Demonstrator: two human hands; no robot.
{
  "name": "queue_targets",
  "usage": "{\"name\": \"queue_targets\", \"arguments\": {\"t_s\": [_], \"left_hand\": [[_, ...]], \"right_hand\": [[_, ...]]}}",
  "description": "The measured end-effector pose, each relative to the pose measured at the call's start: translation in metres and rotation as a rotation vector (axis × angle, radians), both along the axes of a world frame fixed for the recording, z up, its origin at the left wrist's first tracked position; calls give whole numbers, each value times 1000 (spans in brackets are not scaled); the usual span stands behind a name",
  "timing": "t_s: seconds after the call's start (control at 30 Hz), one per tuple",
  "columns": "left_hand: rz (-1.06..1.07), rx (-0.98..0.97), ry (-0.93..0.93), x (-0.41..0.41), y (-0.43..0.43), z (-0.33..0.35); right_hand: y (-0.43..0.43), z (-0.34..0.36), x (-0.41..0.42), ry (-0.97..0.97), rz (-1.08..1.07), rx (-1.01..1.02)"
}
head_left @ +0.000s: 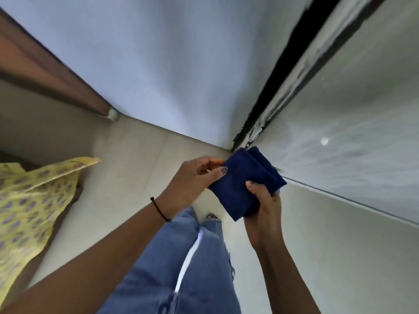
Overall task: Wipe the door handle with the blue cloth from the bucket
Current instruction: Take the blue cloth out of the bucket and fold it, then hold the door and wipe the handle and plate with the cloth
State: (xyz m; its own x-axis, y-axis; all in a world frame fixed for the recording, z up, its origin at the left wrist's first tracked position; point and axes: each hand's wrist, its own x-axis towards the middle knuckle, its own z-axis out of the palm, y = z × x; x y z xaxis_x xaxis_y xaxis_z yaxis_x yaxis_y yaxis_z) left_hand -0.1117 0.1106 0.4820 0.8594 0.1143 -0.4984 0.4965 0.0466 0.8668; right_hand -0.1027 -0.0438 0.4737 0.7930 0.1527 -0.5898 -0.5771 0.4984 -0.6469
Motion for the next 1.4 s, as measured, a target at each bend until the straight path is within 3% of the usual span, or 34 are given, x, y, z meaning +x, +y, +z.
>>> {"name": "queue_targets", "arguments": {"t_s": [0.27,0.43,0.57,0.67,0.8,0.93,1.07,1.2,1.33,1.4], "left_hand": [[330,14,-154,-63,145,83],[393,118,-220,-95,267,92],[453,283,-201,-125,381,100],[537,397,-194,-143,459,113],[564,555,-240,-131,544,137],[536,683,-317,-82,608,156],[503,868,-507,-21,660,168],[449,1023,-658,27,700,175],[441,1140,-755,61,732,179],[448,1209,-817,75,748,178]], "right_hand": [[156,83,-30,180,239,389],[280,93,-33,50,476,299],[384,112,-33,-85,479,199],[452,127,-33,-269,450,-21],[525,147,-17,-691,290,-446],[578,169,25,-929,139,-607],[628,188,72,-1109,-24,-734],[675,202,101,-1280,-6,-891],[727,197,116,-1526,29,-1223],[749,187,120,-1559,61,-1334]]}}
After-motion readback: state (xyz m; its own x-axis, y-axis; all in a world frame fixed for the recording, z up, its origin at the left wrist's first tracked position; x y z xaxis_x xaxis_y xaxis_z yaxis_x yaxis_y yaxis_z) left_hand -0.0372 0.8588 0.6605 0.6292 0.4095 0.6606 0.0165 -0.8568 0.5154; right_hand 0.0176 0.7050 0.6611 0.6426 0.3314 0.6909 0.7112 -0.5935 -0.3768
